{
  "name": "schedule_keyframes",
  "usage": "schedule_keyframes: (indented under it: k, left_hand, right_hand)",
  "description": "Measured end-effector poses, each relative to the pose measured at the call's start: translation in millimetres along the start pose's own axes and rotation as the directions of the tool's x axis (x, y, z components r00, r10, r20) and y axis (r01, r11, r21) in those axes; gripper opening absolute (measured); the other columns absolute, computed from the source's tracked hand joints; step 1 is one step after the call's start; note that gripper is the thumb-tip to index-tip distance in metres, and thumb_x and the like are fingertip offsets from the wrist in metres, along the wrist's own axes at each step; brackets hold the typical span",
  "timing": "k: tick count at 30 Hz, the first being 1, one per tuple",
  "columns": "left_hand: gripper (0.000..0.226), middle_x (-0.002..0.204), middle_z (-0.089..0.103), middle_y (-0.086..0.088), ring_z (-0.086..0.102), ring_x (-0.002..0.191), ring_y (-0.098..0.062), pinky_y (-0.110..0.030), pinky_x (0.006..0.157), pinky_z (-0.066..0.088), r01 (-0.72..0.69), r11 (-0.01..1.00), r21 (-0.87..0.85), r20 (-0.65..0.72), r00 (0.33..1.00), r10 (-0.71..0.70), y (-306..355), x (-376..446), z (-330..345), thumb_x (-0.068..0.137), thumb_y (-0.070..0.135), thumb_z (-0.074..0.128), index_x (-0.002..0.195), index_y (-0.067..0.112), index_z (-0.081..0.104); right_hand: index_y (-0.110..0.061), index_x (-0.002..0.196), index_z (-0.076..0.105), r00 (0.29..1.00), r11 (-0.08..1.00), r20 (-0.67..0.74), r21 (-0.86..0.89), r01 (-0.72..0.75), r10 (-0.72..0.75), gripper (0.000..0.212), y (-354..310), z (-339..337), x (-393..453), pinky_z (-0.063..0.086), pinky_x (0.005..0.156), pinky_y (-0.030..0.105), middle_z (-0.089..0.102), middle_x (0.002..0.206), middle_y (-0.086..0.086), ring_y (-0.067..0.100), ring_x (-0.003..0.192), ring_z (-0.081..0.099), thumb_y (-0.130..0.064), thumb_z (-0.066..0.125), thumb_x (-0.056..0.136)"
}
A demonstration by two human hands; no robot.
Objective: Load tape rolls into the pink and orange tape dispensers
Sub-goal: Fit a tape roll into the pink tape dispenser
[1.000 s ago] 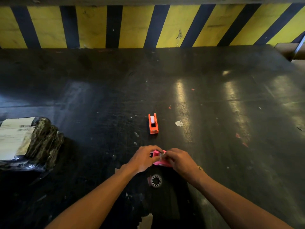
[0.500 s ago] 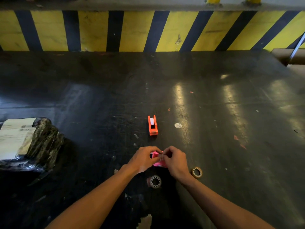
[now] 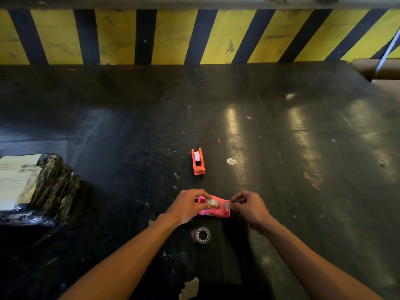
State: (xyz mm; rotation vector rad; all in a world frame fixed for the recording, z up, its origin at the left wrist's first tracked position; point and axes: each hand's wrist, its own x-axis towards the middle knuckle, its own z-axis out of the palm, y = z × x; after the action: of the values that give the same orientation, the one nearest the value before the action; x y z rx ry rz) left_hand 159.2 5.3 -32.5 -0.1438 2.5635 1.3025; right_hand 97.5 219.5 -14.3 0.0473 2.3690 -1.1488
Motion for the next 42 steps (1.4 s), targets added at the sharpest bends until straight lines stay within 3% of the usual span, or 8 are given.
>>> schedule_keyframes:
  k: [9, 15, 19, 22, 27, 31, 36, 42]
  left_hand:
    - [0.029, 0.138, 0.061, -0.003, 0.055, 0.128, -0.019, -0.033, 0.103, 0.042, 0.046, 0.998, -0.039, -0.006, 0.999, -0.046, 2, -2, 0, 0.086, 0.024, 0.075, 0.115, 0.024, 0.071]
    - [0.028, 0.140, 0.060, -0.006, 0.054, 0.130, -0.022, -0.041, 0.109, 0.042, 0.079, 0.995, -0.054, -0.004, 0.997, -0.079, 5, -1, -1, 0.087, 0.019, 0.074, 0.115, 0.020, 0.072]
    - [0.029, 0.141, 0.059, -0.007, 0.054, 0.130, -0.023, -0.040, 0.111, 0.042, 0.088, 0.994, -0.064, -0.012, 0.996, -0.089, 6, -1, 1, 0.087, 0.018, 0.074, 0.117, 0.018, 0.072]
    - [0.030, 0.142, 0.059, -0.008, 0.054, 0.131, -0.023, -0.044, 0.111, 0.042, 0.092, 0.993, -0.080, -0.017, 0.995, -0.093, 5, -2, 1, 0.087, 0.017, 0.074, 0.117, 0.017, 0.072]
    - [0.029, 0.143, 0.058, -0.007, 0.053, 0.132, -0.023, -0.043, 0.111, 0.042, 0.096, 0.992, -0.079, -0.010, 0.995, -0.097, 6, -2, 0, 0.088, 0.018, 0.074, 0.117, 0.018, 0.072]
    - [0.030, 0.144, 0.057, -0.007, 0.052, 0.133, -0.024, -0.044, 0.111, 0.042, 0.102, 0.992, -0.067, -0.001, 0.995, -0.103, 8, -2, -1, 0.088, 0.018, 0.073, 0.118, 0.018, 0.072]
    - [0.030, 0.144, 0.057, -0.007, 0.053, 0.132, -0.024, -0.045, 0.111, 0.042, 0.102, 0.992, -0.077, 0.002, 0.995, -0.103, 8, -2, -2, 0.088, 0.017, 0.073, 0.118, 0.017, 0.072]
    - [0.030, 0.144, 0.057, -0.008, 0.053, 0.132, -0.025, -0.048, 0.111, 0.043, 0.109, 0.991, -0.074, 0.011, 0.994, -0.109, 9, -2, -2, 0.088, 0.016, 0.073, 0.118, 0.016, 0.072]
  right_hand:
    - [-0.016, 0.075, 0.065, 0.998, 0.998, 0.006, 0.013, -0.069, 0.069, 0.023, 16, 5, 6, 0.052, 0.049, 0.023, 0.067, 0.065, 0.003, 0.013, 0.055, 0.061, 0.005, 0.064, 0.084]
    - [-0.024, 0.076, 0.068, 0.995, 0.996, -0.060, 0.024, -0.082, 0.083, 0.023, 17, 24, 7, 0.055, 0.068, 0.029, 0.074, 0.088, 0.008, 0.019, 0.078, 0.068, -0.003, 0.069, 0.085]
    - [-0.022, 0.077, 0.068, 0.984, 0.986, -0.117, 0.122, -0.117, 0.131, 0.020, 18, 28, 1, 0.060, 0.077, 0.041, 0.074, 0.087, 0.007, 0.023, 0.083, 0.070, -0.004, 0.072, 0.084]
    - [-0.021, 0.080, 0.069, 0.974, 0.983, -0.171, 0.132, -0.128, 0.150, 0.014, 16, 33, -2, 0.054, 0.067, 0.029, 0.073, 0.086, 0.004, 0.019, 0.083, 0.070, -0.008, 0.072, 0.085]
    - [-0.012, 0.094, 0.070, 0.973, 0.988, -0.187, 0.094, -0.119, 0.135, 0.008, 13, 39, -3, 0.048, 0.068, 0.023, 0.067, 0.092, 0.001, 0.011, 0.084, 0.061, -0.006, 0.066, 0.090]
    - [-0.013, 0.093, 0.073, 0.960, 0.984, -0.233, 0.121, -0.130, 0.156, 0.011, 12, 43, -5, 0.038, 0.054, 0.014, 0.069, 0.086, 0.000, 0.008, 0.074, 0.059, -0.009, 0.064, 0.090]
    - [-0.020, 0.079, 0.077, 0.962, 0.943, -0.171, 0.292, -0.159, 0.215, 0.013, 13, 39, -10, 0.049, 0.055, 0.024, 0.074, 0.072, -0.002, 0.012, 0.068, 0.068, -0.030, 0.073, 0.086]
    - [-0.010, 0.083, 0.075, 0.926, 0.827, -0.028, 0.460, -0.323, 0.377, 0.013, 10, 38, -1, 0.060, 0.085, 0.047, 0.076, 0.088, 0.016, 0.031, 0.087, 0.073, -0.017, 0.084, 0.078]
